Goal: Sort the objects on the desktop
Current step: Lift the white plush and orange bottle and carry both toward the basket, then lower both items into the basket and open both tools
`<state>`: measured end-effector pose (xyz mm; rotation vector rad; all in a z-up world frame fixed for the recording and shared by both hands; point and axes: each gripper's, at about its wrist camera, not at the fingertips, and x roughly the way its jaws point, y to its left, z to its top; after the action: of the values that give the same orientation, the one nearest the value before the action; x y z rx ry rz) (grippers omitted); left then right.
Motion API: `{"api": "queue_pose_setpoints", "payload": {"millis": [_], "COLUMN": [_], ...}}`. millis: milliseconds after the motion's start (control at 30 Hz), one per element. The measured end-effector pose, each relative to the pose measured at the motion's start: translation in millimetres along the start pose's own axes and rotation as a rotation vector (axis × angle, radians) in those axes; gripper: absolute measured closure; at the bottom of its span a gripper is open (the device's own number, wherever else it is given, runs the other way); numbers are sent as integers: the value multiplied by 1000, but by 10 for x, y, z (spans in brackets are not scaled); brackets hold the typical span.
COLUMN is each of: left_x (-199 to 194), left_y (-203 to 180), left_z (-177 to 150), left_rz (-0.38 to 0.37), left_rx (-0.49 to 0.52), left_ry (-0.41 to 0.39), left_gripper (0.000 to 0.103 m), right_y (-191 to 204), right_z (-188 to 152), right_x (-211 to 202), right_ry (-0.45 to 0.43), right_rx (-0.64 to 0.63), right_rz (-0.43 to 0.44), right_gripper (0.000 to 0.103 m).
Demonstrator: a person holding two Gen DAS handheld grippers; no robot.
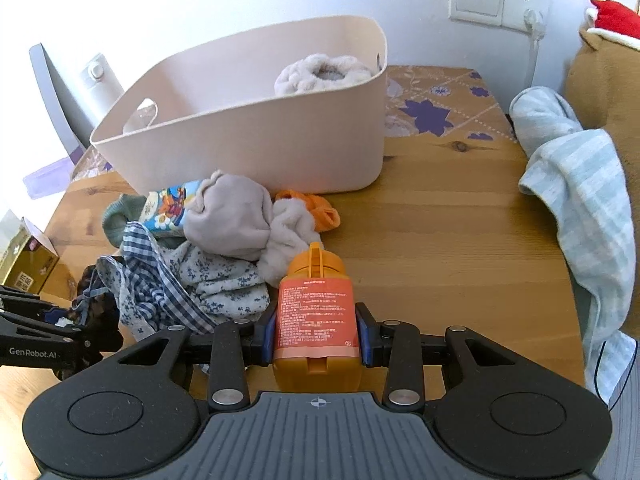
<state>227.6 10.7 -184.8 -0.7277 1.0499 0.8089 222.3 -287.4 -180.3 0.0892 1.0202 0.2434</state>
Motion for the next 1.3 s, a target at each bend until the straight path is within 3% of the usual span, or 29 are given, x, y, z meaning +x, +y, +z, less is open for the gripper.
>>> {"api": "queue_pose_setpoints", "payload": {"millis": [567,1067,1300], "left_x": [-527,-1016,-1062], "left_y": [148,368,480], "left_z": [199,736,1057], "left_rz": [25,48,68], "left_rx": [-42,-93,-131], "left_ry": [-146,-312,-349], "left_gripper": [65,65,65], "right_y": [-54,-64,27], "right_z": [240,710,960], "right_x": [-521,-839,-809], "right_ry": [-137,-289,-325], "right_rx": [7,35,13], "right_rz": [27,26,21], "right_gripper": [67,67,67]}}
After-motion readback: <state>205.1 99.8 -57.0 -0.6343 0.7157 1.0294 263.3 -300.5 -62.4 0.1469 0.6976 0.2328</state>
